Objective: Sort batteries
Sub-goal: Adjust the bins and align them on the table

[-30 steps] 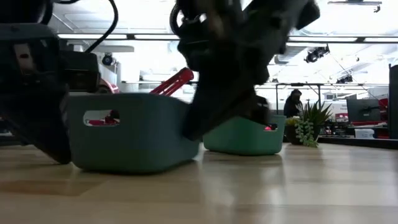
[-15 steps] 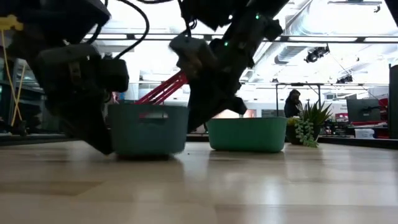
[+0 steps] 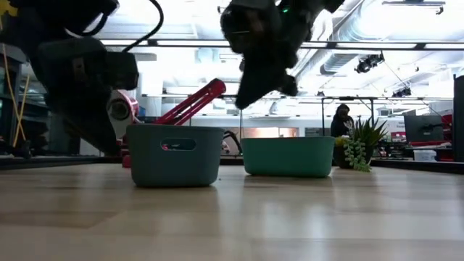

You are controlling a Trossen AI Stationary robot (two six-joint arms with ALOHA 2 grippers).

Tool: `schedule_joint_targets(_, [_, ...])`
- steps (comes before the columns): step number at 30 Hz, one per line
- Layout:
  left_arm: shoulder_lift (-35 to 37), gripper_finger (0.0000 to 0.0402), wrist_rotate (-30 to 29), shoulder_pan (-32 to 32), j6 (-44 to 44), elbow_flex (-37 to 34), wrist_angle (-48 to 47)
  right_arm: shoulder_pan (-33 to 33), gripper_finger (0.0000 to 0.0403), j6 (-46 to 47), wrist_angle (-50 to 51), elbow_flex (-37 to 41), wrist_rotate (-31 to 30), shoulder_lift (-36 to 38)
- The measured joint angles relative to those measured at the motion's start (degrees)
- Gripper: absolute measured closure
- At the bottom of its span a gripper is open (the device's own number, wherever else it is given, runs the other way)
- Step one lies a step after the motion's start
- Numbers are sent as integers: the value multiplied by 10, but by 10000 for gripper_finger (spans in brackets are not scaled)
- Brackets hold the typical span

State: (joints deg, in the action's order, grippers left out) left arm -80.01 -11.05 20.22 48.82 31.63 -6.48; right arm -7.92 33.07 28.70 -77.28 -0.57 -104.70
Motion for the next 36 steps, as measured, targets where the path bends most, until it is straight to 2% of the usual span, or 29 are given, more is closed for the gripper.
schedule_joint_targets(3, [43,401,-22,12,16,0,-52,-9,403,-4,76,0,-62,34])
schedule_joint_targets(6, [83,401,-85,29,37,0,-92,-7,403,20,180,5,-131,58])
schedule_joint_targets(9, [101,401,-127,36,54,0,-106,25,403,42,226,37,-137,71])
schedule_joint_targets(14, [95,401,-132,36,75,0,-97,84,403,57,177,111,-75,75])
schedule_joint_targets(17, [89,401,-130,43,94,-1,-97,93,403,60,152,134,-49,76])
schedule_joint_targets(25, [62,401,-158,74,137,-1,-87,45,403,107,120,157,-2,76])
schedule_joint_targets(36, [-36,401,-162,67,140,-1,0,4,403,231,-54,163,11,66])
